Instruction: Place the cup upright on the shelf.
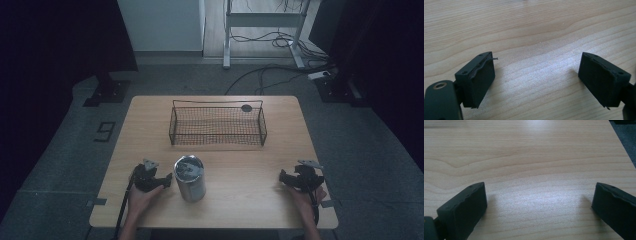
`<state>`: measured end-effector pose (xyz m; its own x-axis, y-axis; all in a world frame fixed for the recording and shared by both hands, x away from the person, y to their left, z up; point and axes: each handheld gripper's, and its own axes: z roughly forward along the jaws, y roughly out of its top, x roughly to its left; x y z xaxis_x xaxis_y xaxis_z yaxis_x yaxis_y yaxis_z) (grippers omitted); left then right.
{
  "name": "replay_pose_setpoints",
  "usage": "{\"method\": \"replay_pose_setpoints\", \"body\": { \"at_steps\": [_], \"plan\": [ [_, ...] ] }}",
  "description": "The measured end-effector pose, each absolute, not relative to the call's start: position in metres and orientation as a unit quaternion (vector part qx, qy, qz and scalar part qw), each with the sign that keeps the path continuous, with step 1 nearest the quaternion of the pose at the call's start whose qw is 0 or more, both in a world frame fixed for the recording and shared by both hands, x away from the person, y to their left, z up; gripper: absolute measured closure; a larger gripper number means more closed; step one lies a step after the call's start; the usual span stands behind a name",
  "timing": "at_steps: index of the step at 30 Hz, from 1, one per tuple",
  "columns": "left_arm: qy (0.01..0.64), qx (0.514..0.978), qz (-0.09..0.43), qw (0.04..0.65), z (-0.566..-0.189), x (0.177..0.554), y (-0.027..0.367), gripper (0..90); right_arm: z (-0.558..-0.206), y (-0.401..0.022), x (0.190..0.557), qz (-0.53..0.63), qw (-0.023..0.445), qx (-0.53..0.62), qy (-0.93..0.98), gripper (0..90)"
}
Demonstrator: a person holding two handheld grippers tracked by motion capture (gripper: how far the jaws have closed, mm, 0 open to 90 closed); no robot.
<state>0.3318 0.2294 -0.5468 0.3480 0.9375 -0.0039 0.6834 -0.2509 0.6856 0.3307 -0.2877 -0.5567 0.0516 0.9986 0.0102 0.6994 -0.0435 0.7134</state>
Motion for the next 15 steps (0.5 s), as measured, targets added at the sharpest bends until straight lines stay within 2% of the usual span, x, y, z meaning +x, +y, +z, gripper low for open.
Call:
{"method": "replay_pose_setpoints", "body": {
  "at_steps": [15],
  "plan": [
    [0.531, 0.763, 0.209, 0.304, -0.5469, 0.3320, 0.2293, 13.0, -0.5559, -0.2867, 0.3316, 0.279, 0.280, 0.657, 0.642, 5.7]
  ]
}}
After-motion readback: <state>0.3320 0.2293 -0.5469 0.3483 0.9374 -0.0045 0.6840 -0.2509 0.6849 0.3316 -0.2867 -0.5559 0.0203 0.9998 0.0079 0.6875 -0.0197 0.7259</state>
